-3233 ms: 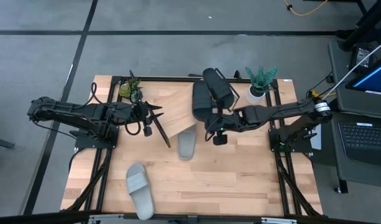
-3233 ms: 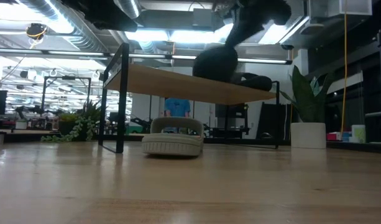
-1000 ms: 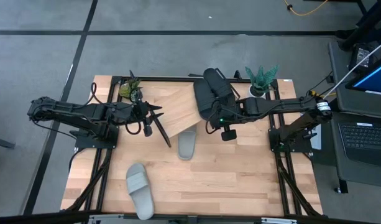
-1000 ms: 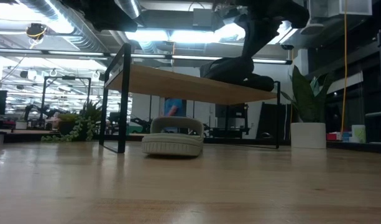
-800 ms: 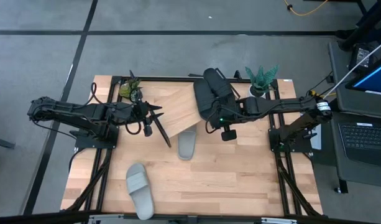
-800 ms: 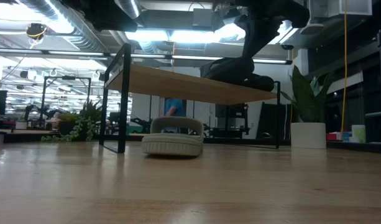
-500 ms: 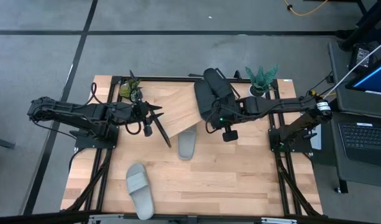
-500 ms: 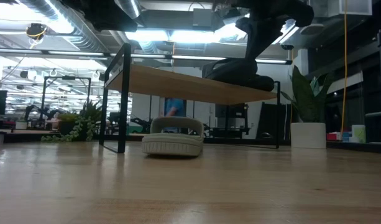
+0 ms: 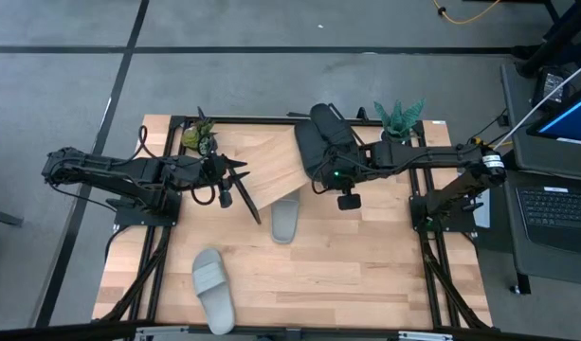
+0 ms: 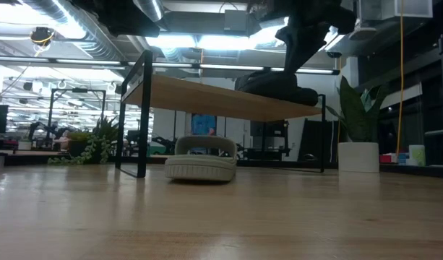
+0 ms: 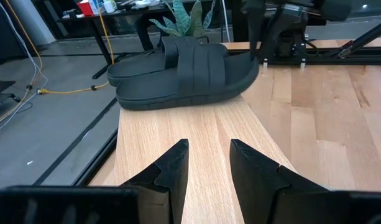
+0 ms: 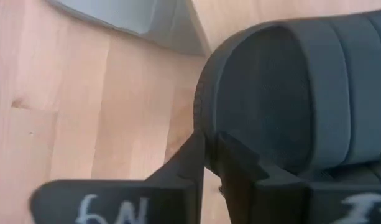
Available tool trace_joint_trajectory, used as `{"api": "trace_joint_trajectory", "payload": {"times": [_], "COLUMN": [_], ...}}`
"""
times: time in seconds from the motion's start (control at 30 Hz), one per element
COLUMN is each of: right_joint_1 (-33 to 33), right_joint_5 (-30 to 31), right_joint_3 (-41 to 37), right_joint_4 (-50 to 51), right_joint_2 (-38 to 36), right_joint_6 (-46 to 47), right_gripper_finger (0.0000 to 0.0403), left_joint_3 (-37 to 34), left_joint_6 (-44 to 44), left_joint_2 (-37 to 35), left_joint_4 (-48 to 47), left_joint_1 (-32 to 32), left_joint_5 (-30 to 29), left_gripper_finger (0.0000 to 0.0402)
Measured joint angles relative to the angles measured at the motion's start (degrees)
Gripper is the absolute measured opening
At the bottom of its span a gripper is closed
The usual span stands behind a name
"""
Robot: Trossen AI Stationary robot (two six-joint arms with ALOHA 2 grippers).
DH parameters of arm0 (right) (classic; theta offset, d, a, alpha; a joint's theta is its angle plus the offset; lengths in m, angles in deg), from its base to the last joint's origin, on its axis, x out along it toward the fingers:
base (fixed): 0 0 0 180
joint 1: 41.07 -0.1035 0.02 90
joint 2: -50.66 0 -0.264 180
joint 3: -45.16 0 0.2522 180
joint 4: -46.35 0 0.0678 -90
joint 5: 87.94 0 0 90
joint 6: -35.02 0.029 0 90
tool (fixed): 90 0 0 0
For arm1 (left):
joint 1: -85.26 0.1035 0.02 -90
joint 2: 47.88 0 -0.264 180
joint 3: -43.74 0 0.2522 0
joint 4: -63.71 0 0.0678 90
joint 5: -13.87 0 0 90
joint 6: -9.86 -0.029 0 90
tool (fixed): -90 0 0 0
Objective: Pick and place slides into the shelf
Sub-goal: Put the black slipper on the shelf
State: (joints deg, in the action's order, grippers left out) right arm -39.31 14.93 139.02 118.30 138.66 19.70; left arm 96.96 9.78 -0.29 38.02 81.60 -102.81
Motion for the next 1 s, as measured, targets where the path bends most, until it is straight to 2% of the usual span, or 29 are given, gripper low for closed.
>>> {"api": "trace_joint_trajectory", "payload": {"times": [0.2,0.73,1.0], "right_joint_1": [0.8,1.1,1.1], "right_joint_5": [0.1,2.9,7.8], "right_joint_3": [0.0,0.0,0.0], "right_joint_4": [0.1,4.6,3.9], "right_joint_2": [0.0,0.0,0.0], "right_joint_6": [0.3,4.6,4.5], "right_gripper_finger": [0.0066,0.0062,0.0062], "left_joint_3": [0.0,0.0,0.0], "left_joint_6": [0.1,0.2,1.1], "left_joint_2": [0.0,0.0,0.0], "left_joint_4": [0.0,0.0,0.0], "left_joint_1": [0.0,-0.2,-2.3], "left_joint_5": [0.0,0.0,0.0], "left_gripper_finger": [0.011,0.011,0.011]}}
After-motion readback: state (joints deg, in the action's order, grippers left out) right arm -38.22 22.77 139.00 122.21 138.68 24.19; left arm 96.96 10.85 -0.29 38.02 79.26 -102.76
